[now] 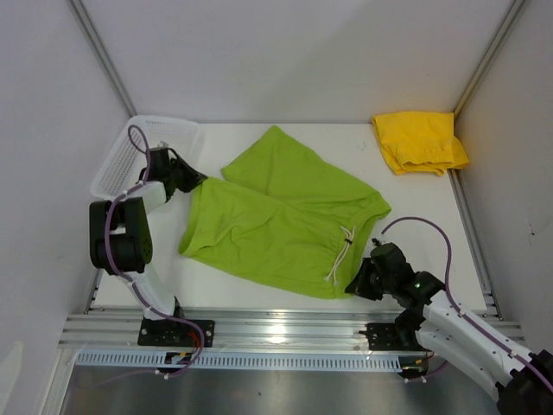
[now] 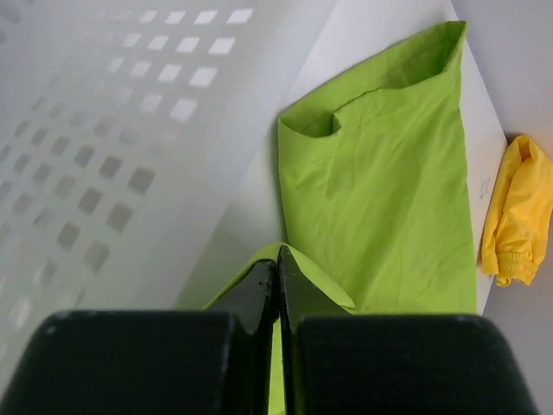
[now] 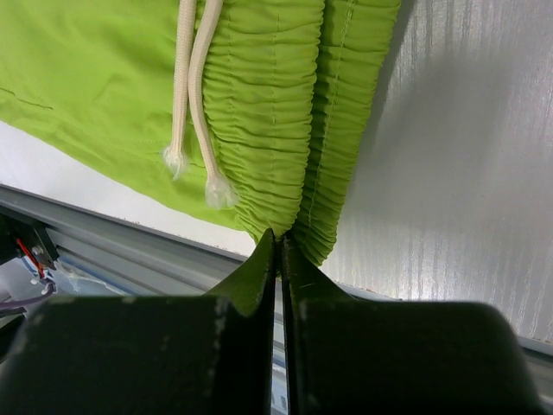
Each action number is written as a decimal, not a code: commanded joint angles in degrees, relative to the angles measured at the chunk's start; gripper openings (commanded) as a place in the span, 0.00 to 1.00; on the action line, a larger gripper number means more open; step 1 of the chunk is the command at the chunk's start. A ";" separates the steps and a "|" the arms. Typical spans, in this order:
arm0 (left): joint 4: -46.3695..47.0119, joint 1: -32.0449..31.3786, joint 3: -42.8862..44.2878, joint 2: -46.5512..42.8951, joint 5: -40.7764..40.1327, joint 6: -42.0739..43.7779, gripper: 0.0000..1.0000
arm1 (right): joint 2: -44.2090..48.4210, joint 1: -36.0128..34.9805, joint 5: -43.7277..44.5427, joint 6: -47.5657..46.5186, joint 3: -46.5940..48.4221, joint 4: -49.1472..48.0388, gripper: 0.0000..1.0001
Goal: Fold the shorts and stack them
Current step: Flatten the shorts out
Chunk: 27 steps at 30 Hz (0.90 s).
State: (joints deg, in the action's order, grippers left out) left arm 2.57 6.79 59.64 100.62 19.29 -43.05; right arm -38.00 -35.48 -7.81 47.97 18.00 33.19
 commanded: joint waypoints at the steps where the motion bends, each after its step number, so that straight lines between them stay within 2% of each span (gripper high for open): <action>1: 2.08 0.60 5.13 4.05 2.06 -3.61 0.02 | 0.21 -0.37 0.69 0.29 -0.16 2.58 0.00; 3: 3.40 0.51 6.19 5.90 3.03 -4.50 0.06 | 0.29 -0.46 0.78 0.37 -0.24 2.49 0.00; 4: 3.93 0.60 7.50 7.65 3.47 -5.11 0.13 | 0.29 -0.55 0.87 0.29 -0.25 2.49 0.00; 5: 4.02 0.51 8.82 8.36 4.52 -5.29 0.38 | 0.38 -0.55 0.78 0.37 -0.25 2.58 0.00; 6: 3.85 0.60 9.87 8.97 4.62 -5.38 0.55 | 0.29 -0.55 0.70 0.37 -0.25 2.58 0.00; 7: 2.02 0.60 10.49 9.33 4.36 -5.21 0.77 | 0.38 -0.55 0.69 0.37 -0.16 2.49 0.00; 9: 0.69 0.51 12.07 8.72 3.04 -4.16 0.94 | 0.29 -0.55 0.78 0.55 -0.07 2.76 0.00; 10: -0.45 0.60 12.43 8.20 2.43 -3.54 0.99 | 0.47 -0.55 1.30 0.72 0.10 3.11 0.00; 15: -6.96 -1.06 11.56 -0.32 -1.00 0.94 0.99 | 0.73 -0.46 3.07 1.25 1.69 3.90 0.00; 20: -9.16 -3.62 5.68 -7.45 0.22 2.71 0.99 | -2.34 -0.02 4.65 2.22 3.18 1.62 0.00; 27: -14.34 -5.82 -2.93 -17.99 0.75 4.02 0.99 | -7.44 3.31 2.37 0.90 4.85 -1.55 0.00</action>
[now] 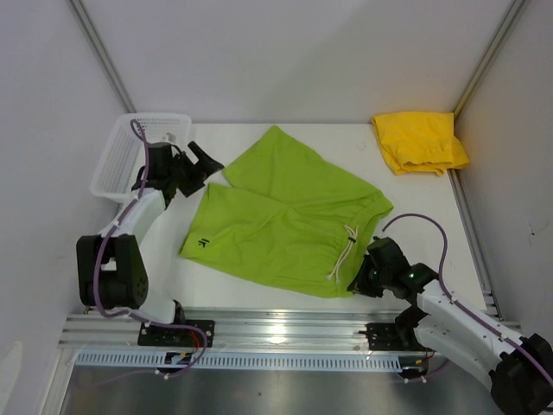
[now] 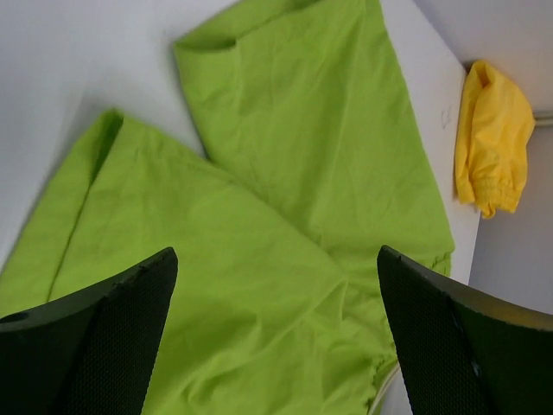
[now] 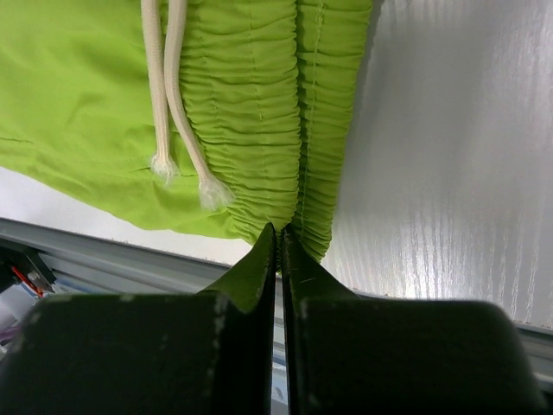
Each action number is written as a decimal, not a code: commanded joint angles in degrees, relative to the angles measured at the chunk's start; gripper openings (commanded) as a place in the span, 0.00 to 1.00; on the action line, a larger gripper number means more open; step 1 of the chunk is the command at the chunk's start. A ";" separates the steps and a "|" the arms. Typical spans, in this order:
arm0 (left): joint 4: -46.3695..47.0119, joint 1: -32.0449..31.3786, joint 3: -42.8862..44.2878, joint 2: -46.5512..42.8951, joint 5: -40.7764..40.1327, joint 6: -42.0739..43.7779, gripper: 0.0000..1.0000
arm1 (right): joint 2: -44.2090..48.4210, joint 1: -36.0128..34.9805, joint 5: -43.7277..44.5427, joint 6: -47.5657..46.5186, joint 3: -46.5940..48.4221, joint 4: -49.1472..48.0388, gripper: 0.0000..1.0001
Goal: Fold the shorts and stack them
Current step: Flatten the shorts out
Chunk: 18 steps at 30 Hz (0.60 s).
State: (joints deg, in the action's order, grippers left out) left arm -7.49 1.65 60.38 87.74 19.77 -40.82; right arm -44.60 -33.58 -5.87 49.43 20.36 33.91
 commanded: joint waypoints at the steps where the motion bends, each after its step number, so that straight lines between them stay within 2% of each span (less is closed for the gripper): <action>1: -6.21 -0.86 -4.65 -8.78 -0.08 1.71 0.98 | -0.84 1.85 0.25 -0.82 2.67 -2.44 0.00; 4: -9.82 -1.03 -10.01 -15.65 -3.76 1.18 0.97 | -0.58 2.91 0.07 -1.00 3.11 -2.18 0.00; 8: -16.14 -1.03 -18.09 -33.02 -8.95 -0.14 0.98 | -0.14 3.61 -0.02 -1.00 2.76 -2.27 0.00; 11: -21.67 -1.03 -21.09 -42.09 -9.84 -0.75 0.98 | -0.22 3.79 -0.55 -0.83 2.14 -2.97 0.00; 15: -30.71 -1.03 -23.02 -47.13 -12.20 -1.54 0.97 | -0.75 3.96 -0.90 -0.74 1.79 -3.68 0.00; 18: -36.70 -1.03 -25.48 -48.80 -13.53 -5.65 0.96 | -1.10 4.05 -0.90 -0.56 1.53 -3.94 0.00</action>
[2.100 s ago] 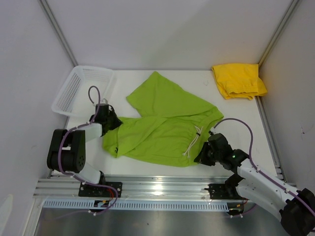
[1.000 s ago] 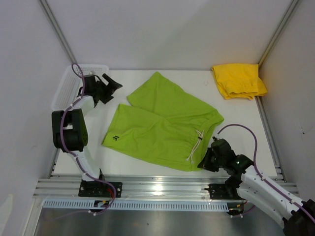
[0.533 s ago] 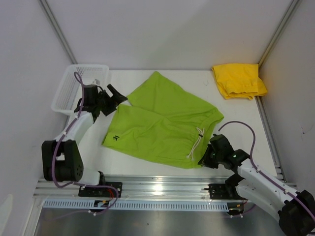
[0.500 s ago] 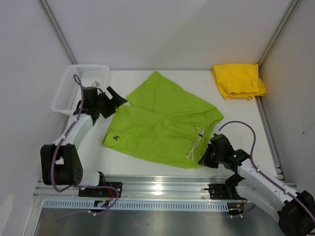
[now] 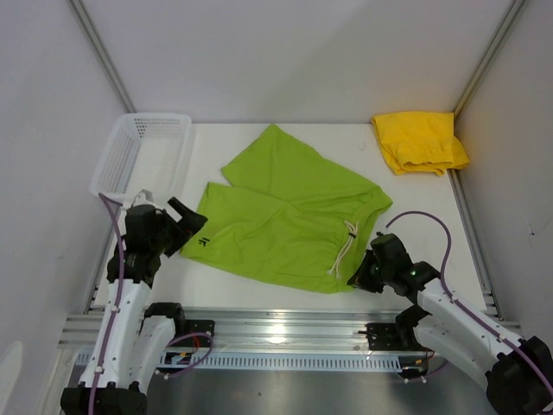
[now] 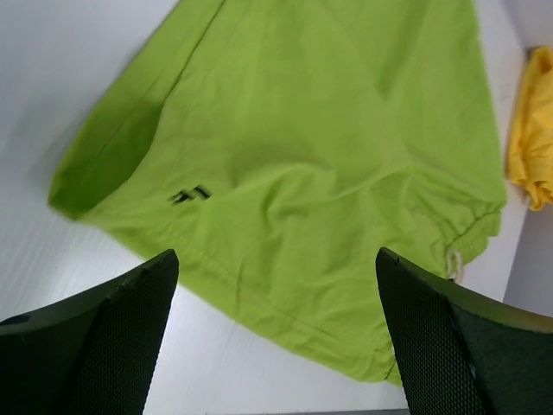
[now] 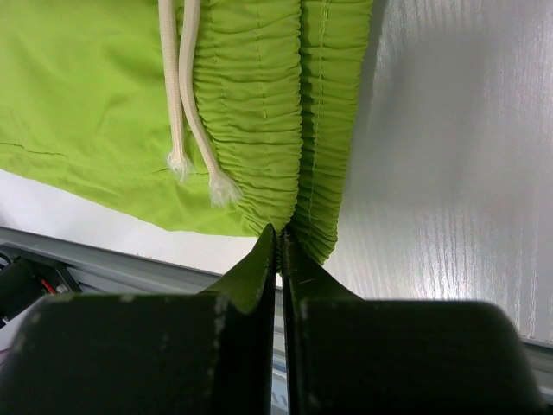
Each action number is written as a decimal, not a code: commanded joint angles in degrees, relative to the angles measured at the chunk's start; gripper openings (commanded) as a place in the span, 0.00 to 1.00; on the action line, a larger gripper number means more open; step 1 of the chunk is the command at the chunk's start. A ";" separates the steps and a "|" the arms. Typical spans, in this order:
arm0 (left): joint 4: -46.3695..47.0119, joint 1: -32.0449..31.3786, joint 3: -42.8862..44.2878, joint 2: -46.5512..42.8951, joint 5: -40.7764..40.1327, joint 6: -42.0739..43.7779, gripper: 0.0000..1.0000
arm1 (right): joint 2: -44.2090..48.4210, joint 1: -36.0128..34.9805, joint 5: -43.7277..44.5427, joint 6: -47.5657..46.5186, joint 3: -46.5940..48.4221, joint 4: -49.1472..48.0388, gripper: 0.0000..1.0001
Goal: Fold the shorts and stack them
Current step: Flatten the shorts out, then fold the shorts
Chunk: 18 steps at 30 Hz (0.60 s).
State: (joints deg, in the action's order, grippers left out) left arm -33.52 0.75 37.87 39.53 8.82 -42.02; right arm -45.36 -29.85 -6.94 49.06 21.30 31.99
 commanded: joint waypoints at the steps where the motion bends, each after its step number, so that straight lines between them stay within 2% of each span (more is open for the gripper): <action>1: -11.04 -0.14 -3.76 -1.46 -2.23 -5.69 0.96 | -0.34 0.31 0.17 -0.10 0.59 -2.28 0.00; 5: -11.39 -0.14 -11.12 -8.93 -3.45 -13.42 0.95 | -0.86 0.31 -0.18 0.16 0.23 -3.60 0.00; 9: -12.89 -0.14 -12.37 -12.81 -8.46 -17.74 0.94 | -1.48 0.31 -0.27 0.25 0.32 -4.13 0.00; 13: -12.01 -0.14 -12.29 -9.74 -12.24 -18.01 0.91 | -1.39 0.31 -0.35 0.60 0.41 -4.13 0.00; 18: -5.52 -0.14 -14.04 -2.80 -14.18 -18.62 0.88 | -0.17 0.23 -1.23 0.86 -0.29 -2.98 0.00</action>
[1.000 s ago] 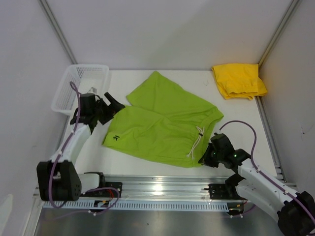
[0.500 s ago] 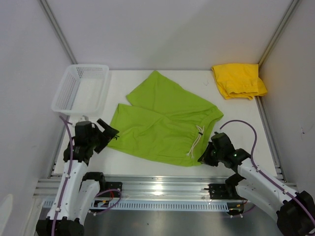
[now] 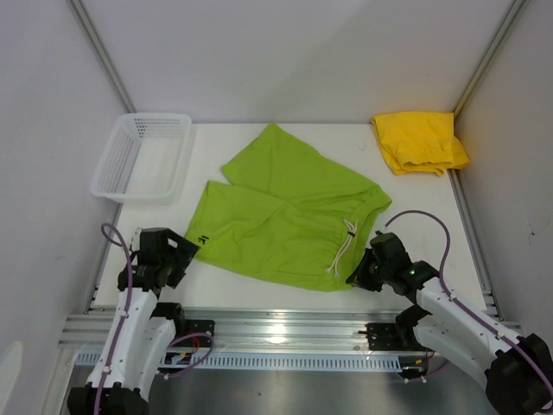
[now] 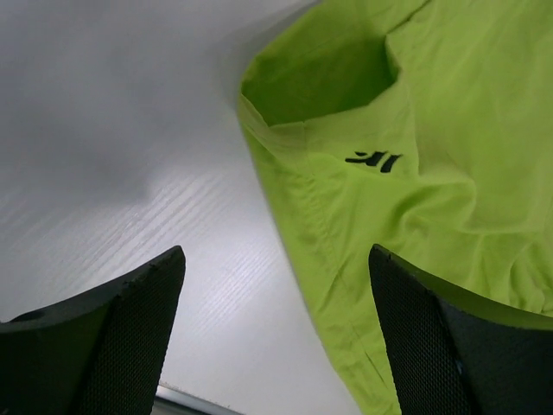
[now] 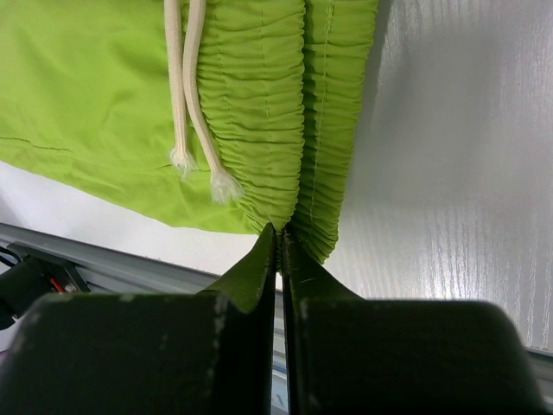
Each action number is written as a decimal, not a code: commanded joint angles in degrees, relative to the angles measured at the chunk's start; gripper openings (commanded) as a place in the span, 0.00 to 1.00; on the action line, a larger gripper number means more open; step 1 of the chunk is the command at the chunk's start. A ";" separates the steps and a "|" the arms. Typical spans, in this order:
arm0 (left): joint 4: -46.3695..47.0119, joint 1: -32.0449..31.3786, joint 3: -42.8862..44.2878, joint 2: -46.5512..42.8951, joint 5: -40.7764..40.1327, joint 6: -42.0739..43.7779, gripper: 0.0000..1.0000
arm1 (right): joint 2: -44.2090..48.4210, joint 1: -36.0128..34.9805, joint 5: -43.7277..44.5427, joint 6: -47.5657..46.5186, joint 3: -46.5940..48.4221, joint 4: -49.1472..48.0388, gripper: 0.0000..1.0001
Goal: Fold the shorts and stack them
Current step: Fold the shorts
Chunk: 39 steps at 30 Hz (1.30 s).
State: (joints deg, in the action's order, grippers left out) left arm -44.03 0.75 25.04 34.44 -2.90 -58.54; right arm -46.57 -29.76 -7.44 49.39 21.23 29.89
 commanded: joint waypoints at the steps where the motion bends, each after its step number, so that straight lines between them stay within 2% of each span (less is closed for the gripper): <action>1: 6.05 -0.14 -1.57 2.82 -2.55 -2.54 0.88 | 1.39 0.14 -0.73 0.80 -0.40 -0.54 0.00; 7: 15.19 -0.14 -3.15 5.29 -7.56 -3.33 0.85 | 2.88 0.14 -1.17 1.06 -1.37 -0.09 0.00; 12: 17.74 -0.14 -2.98 11.51 -10.02 -2.80 0.82 | 2.71 0.14 -1.70 1.24 -1.72 -0.45 0.00; 19: 23.64 -0.14 -5.53 16.98 -9.49 -3.51 0.77 | 2.80 0.14 -2.14 1.50 -1.64 -0.09 0.00; 22: 25.30 -0.14 -6.23 17.77 -9.94 -3.42 0.68 | 2.88 0.05 -2.22 1.50 -1.55 -0.01 0.00; 23: 26.27 -0.14 -6.40 17.60 -10.20 -3.59 0.56 | 2.88 0.14 -2.23 1.50 -1.55 0.08 0.00; 25: 26.89 -0.14 -6.84 17.51 -10.90 -3.86 0.49 | 2.88 0.14 -2.49 1.59 -1.55 0.08 0.00; 30: 29.60 -0.14 -7.02 19.52 -13.10 -3.95 0.44 | 3.85 0.05 -2.93 1.85 -1.81 0.87 0.00; 35: 31.81 -0.14 -5.35 25.76 -13.71 -4.30 0.46 | 4.55 -0.04 -3.10 1.86 -1.72 2.27 0.00; 39: 34.27 -0.14 -3.60 31.56 -12.49 -4.30 0.39 | 5.17 -0.21 -3.54 1.94 -1.81 2.81 0.00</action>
State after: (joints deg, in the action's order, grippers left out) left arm -10.15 0.75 20.69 62.15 -14.79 -62.63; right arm -42.28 -29.78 -10.13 50.89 19.55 31.22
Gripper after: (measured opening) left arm 0.404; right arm 0.009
